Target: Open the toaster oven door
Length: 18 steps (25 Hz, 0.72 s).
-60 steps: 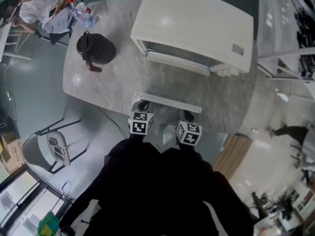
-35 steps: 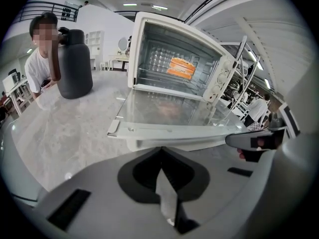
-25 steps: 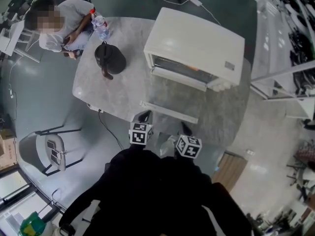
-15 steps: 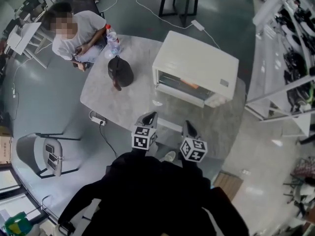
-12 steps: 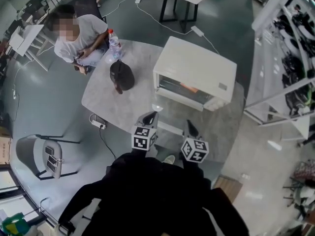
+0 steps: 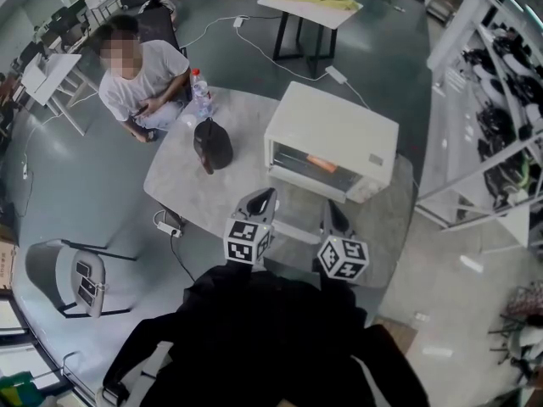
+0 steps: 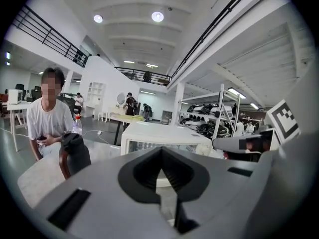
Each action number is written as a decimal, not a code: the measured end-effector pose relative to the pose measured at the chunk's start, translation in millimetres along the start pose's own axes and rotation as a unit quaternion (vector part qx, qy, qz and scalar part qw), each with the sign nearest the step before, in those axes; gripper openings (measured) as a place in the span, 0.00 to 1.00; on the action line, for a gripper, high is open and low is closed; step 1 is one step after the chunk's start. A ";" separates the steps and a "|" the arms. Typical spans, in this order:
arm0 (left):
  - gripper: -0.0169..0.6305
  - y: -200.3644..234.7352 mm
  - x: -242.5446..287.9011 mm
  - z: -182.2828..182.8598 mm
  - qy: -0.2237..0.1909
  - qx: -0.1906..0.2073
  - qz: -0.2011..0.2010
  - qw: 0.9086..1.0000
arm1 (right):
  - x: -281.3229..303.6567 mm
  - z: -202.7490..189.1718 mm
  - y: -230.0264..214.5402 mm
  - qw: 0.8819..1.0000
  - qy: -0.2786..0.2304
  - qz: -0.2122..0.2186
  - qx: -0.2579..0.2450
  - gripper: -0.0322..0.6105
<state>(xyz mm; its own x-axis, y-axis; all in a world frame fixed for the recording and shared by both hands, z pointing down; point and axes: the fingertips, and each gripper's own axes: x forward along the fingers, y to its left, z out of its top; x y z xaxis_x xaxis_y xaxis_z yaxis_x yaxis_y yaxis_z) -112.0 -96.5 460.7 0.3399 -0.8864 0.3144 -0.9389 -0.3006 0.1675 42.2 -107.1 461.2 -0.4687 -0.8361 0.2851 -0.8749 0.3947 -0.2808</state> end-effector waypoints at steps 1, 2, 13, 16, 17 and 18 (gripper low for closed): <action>0.03 -0.9 -1.5 4.5 -0.005 0.001 -0.001 1.000 | -1.1 3.6 0.9 1.000 -0.003 0.000 -0.002 0.05; 0.03 -1.7 -2.6 8.9 -0.009 0.001 -0.002 1.000 | -1.9 7.5 1.4 1.000 -0.007 0.000 -0.004 0.05; 0.03 -6.5 -13.1 29.2 -0.036 0.004 -0.006 0.999 | -6.9 20.1 5.3 1.000 -0.023 0.004 -0.001 0.05; 0.03 -6.8 -13.9 28.2 -0.038 0.004 -0.004 0.999 | -7.9 18.9 4.2 1.000 -0.024 0.005 -0.004 0.05; 0.03 -6.8 -13.6 27.8 -0.038 0.003 -0.003 0.999 | -7.5 18.4 3.4 1.000 -0.024 0.006 -0.004 0.05; 0.03 -6.9 -13.5 27.5 -0.039 0.003 -0.002 0.999 | -6.9 18.1 2.8 1.000 -0.024 0.007 -0.004 0.05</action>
<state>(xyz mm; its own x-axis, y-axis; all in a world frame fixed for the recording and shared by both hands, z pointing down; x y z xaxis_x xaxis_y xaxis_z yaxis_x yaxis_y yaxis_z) -111.6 -92.2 429.6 0.3384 -0.9097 0.2407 -0.9380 -0.3056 0.1636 45.2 -107.1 441.8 -0.4750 -0.8476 0.2367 -0.8690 0.4093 -0.2779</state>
